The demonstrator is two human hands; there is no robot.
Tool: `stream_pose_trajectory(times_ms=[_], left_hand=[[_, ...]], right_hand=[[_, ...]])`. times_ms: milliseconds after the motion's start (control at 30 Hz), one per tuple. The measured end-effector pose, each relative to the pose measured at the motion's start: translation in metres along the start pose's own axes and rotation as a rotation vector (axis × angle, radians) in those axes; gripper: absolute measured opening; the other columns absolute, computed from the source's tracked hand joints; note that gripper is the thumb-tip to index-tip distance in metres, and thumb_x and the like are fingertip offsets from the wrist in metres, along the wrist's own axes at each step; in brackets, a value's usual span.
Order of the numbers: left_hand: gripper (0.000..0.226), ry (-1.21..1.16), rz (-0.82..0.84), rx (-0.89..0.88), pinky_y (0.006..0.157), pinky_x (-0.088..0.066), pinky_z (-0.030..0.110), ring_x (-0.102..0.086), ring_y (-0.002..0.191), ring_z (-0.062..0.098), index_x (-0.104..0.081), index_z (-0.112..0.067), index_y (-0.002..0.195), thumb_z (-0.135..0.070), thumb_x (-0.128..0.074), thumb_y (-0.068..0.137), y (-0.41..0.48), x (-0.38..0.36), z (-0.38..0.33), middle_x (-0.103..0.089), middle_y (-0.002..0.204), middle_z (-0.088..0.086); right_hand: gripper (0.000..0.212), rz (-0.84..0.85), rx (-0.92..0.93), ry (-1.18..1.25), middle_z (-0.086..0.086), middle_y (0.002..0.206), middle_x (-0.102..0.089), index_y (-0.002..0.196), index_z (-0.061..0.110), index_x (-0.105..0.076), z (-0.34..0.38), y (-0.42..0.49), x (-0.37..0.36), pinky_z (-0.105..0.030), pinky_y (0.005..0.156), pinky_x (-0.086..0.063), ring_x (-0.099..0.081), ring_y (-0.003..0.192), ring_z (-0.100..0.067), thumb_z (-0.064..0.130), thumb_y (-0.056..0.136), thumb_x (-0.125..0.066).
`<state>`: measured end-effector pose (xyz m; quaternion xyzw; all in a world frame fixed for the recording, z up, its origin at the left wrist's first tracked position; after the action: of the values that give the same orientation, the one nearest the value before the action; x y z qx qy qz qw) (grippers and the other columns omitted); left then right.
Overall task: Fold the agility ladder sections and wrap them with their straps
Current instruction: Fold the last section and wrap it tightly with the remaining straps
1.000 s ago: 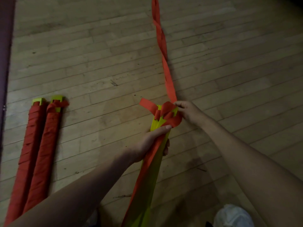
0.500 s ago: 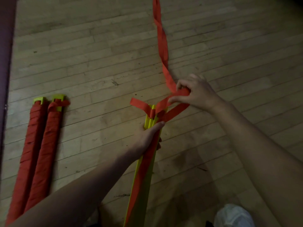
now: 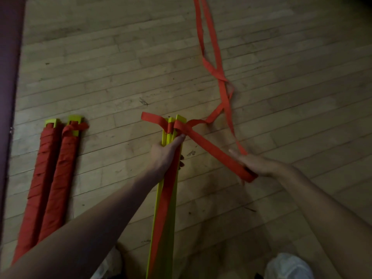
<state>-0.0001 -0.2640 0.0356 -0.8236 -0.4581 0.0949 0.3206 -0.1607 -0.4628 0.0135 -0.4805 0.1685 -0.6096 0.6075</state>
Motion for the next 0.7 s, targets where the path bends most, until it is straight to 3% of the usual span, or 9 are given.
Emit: stream_pose_trajectory(times_ms=[100, 167, 267, 333, 400, 467, 633, 700], left_hand=[[0.049, -0.026, 0.064, 0.019, 0.061, -0.058, 0.039, -0.067, 0.059, 0.028, -0.061, -0.001, 0.093, -0.049, -0.069, 0.081, -0.004, -0.008, -0.004, -0.068, 0.074, 0.017], [0.05, -0.042, 0.131, 0.035, 0.059, -0.058, 0.039, -0.066, 0.06, 0.03, -0.062, 0.0, 0.092, -0.048, -0.07, 0.081, -0.009, -0.015, -0.004, -0.067, 0.074, 0.019], [0.049, -0.065, 0.248, 0.052, 0.056, -0.055, 0.036, -0.063, 0.059, 0.03, -0.062, 0.002, 0.091, -0.046, -0.068, 0.082, -0.018, -0.026, -0.004, -0.064, 0.073, 0.021], [0.044, -0.079, 0.318, 0.059, 0.057, -0.054, 0.034, -0.062, 0.058, 0.03, -0.061, -0.001, 0.088, -0.044, -0.066, 0.084, -0.024, -0.031, -0.005, -0.063, 0.071, 0.019], [0.039, -0.099, 0.358, 0.053, 0.057, -0.054, 0.033, -0.061, 0.056, 0.029, -0.06, -0.003, 0.087, -0.041, -0.064, 0.087, -0.028, -0.034, -0.007, -0.062, 0.069, 0.018], [0.036, -0.108, 0.383, 0.048, 0.058, -0.054, 0.034, -0.062, 0.057, 0.029, -0.06, -0.003, 0.088, -0.038, -0.063, 0.088, -0.03, -0.034, -0.009, -0.063, 0.07, 0.018], [0.035, -0.072, 0.464, 0.098, 0.061, -0.055, 0.035, -0.063, 0.064, 0.028, -0.059, -0.004, 0.092, -0.039, -0.063, 0.087, -0.027, -0.031, -0.008, -0.065, 0.075, 0.016], [0.035, -0.08, 0.488, 0.107, 0.06, -0.053, 0.034, -0.061, 0.064, 0.028, -0.058, -0.005, 0.09, -0.039, -0.062, 0.088, -0.028, -0.033, -0.007, -0.063, 0.075, 0.017]], right_hand=[[0.037, -0.041, -0.009, -0.282, -0.002, 0.072, -0.061, 0.073, 0.012, -0.057, 0.01, 0.006, -0.003, -0.025, 0.064, -0.047, -0.057, 0.067, -0.016, 0.038, 0.098, -0.048], [0.012, -0.262, 0.101, -0.436, -0.004, 0.096, -0.065, 0.094, 0.014, -0.062, 0.031, 0.006, 0.006, -0.028, 0.077, -0.049, -0.061, 0.091, -0.02, 0.026, 0.09, -0.061], [0.047, -0.631, 0.425, -0.034, -0.006, 0.129, -0.054, 0.129, 0.017, -0.053, 0.069, -0.004, 0.025, -0.026, 0.099, -0.04, -0.051, 0.119, -0.019, 0.008, 0.084, -0.065], [0.06, -0.571, 0.579, -0.043, -0.005, 0.137, -0.047, 0.137, 0.016, -0.047, 0.088, -0.006, 0.033, -0.024, 0.106, -0.031, -0.04, 0.129, -0.016, 0.007, 0.082, -0.069], [0.048, -0.422, 0.631, -0.076, -0.002, 0.125, -0.056, 0.126, 0.014, -0.057, 0.095, -0.004, 0.032, -0.026, 0.103, -0.036, -0.048, 0.121, -0.01, 0.009, 0.081, -0.072], [0.024, -0.377, 0.619, -0.009, 0.011, 0.1, -0.062, 0.105, 0.02, -0.063, 0.095, -0.008, 0.035, -0.021, 0.086, -0.04, -0.055, 0.094, 0.009, 0.008, 0.085, -0.068], [0.018, -0.6, 0.712, -0.208, 0.006, 0.091, -0.053, 0.103, 0.014, -0.064, 0.1, -0.02, 0.049, -0.022, 0.073, -0.035, -0.049, 0.082, -0.008, 0.01, 0.086, -0.059], [0.012, -0.583, 0.65, -0.126, 0.006, 0.074, -0.051, 0.091, 0.02, -0.061, 0.105, -0.024, 0.055, -0.025, 0.064, -0.035, -0.046, 0.065, -0.008, 0.016, 0.08, -0.058]])
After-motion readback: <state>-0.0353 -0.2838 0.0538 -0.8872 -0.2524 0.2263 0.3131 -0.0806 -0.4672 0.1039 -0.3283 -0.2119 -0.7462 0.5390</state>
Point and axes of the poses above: each hand's wrist, its own y-axis towards the middle knuckle, its own x-axis out of the back of the hand, z = x × y, the point moved 4 cm from there along y, towards the middle knuckle
